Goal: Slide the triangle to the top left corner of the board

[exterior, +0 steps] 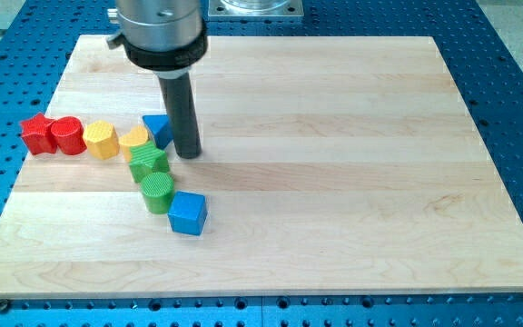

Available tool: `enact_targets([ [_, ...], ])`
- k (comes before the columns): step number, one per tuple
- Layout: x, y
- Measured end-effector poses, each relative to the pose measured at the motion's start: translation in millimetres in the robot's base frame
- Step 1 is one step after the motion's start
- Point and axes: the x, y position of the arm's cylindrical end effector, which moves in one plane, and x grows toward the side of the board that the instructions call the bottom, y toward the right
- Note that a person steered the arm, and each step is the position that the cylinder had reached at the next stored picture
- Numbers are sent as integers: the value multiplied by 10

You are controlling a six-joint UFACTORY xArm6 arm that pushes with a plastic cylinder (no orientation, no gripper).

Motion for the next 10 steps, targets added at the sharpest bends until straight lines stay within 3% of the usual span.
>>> enact_targets([
  [1, -122, -494],
  [3, -809, -1053],
  [6, -296, -133],
  [7, -736, -69],
  [8, -1242, -376],
  [10, -1713, -1024],
])
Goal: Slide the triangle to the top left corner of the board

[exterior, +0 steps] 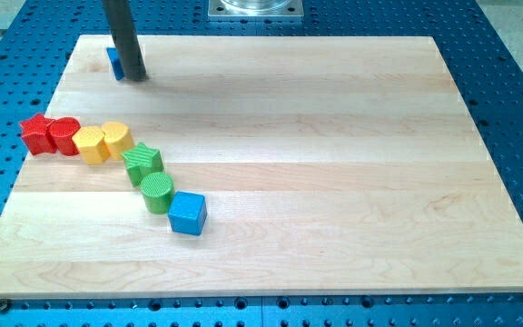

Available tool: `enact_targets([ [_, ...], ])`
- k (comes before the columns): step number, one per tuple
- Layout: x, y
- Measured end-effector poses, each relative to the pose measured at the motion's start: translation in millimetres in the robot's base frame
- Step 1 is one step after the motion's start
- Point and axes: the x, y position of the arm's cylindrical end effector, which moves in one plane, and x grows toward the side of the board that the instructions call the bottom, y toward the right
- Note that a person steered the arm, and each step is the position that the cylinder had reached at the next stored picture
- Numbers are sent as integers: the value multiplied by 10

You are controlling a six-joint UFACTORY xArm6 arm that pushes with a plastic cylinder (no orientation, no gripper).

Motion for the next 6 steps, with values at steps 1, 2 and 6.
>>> enact_targets([
  [1, -30, 0],
  [2, -156, -43],
  [6, 688, 213],
])
